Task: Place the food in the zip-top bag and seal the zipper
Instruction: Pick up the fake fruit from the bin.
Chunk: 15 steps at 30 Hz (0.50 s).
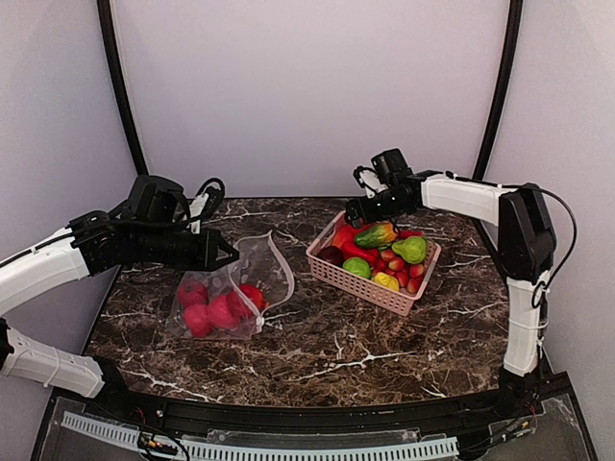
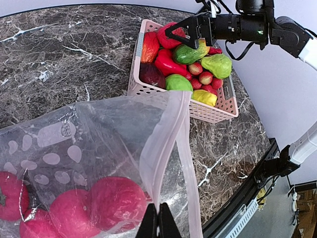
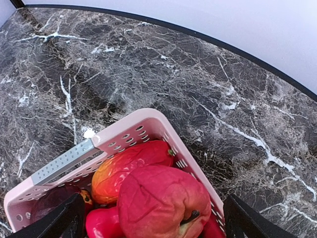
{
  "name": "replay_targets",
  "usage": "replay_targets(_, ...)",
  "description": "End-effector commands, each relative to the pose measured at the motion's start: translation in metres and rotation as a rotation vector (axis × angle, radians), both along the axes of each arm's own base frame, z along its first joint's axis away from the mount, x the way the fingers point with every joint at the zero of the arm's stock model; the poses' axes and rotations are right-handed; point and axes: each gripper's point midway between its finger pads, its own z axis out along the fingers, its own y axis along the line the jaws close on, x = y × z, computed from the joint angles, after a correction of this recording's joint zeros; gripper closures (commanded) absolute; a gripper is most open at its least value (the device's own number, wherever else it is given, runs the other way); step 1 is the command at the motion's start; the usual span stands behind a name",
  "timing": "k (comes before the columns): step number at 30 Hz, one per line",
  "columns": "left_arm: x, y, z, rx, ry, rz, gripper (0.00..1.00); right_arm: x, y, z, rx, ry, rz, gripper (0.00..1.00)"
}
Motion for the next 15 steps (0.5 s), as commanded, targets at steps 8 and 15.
replay_targets(8,-0.0023,0.0056,-0.0091,0.017,0.018,0.019,0.99,0.0078,0.0037,-0.0148,-0.040,0.029,0.062,0.10)
replay_targets(15,-0.0019,0.0036,-0.0100,0.011,0.020,0.014,0.99,0.0020,0.0002,-0.0158,-0.041,0.040,0.058,0.21)
